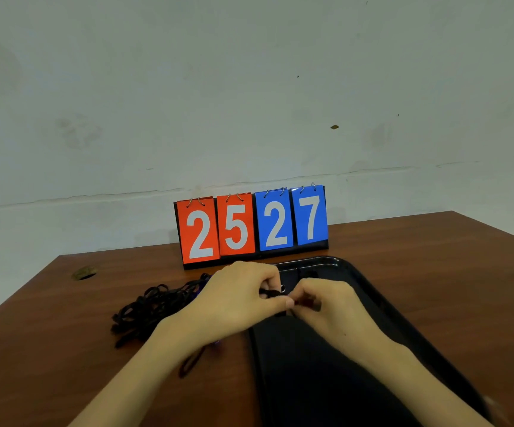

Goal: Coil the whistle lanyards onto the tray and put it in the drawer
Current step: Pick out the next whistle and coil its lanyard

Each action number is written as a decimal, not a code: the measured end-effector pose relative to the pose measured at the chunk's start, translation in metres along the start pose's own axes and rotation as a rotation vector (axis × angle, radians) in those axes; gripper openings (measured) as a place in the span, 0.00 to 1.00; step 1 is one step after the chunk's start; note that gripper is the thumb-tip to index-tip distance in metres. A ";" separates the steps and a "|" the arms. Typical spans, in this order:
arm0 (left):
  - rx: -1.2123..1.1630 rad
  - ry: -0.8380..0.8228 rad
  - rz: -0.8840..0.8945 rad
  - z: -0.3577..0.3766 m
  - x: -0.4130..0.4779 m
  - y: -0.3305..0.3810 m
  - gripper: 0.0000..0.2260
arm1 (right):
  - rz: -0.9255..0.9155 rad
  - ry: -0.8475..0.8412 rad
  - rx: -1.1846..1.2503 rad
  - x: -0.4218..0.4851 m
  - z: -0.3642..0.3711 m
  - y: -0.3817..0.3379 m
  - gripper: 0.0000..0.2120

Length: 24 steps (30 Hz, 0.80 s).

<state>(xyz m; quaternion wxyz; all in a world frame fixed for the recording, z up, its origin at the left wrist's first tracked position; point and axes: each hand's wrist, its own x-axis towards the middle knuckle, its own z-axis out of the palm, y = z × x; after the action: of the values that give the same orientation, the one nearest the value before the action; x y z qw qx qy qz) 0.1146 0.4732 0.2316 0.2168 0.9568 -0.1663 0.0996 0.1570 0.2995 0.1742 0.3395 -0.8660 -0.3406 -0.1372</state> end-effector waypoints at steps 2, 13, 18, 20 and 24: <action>-0.048 0.003 0.005 0.000 0.002 -0.008 0.10 | 0.001 -0.048 0.036 -0.001 0.000 -0.006 0.08; -0.550 -0.137 -0.149 0.006 0.010 -0.030 0.14 | 0.111 0.084 0.468 -0.001 -0.007 -0.014 0.09; -0.728 -0.207 -0.251 0.021 0.007 -0.020 0.14 | 0.192 0.209 0.683 0.004 -0.012 -0.013 0.07; -0.688 -0.193 -0.271 0.027 0.008 -0.016 0.14 | 0.258 0.282 0.736 0.006 -0.015 -0.011 0.07; -0.469 -0.101 -0.217 0.035 0.010 -0.010 0.14 | 0.402 0.384 0.665 0.008 -0.016 -0.003 0.05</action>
<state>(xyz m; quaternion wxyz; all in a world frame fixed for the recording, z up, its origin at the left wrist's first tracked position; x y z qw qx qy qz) 0.1316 0.4636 0.1997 0.4335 0.8963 -0.0921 -0.0135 0.1610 0.2944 0.1907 0.6773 -0.7173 -0.1215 -0.1096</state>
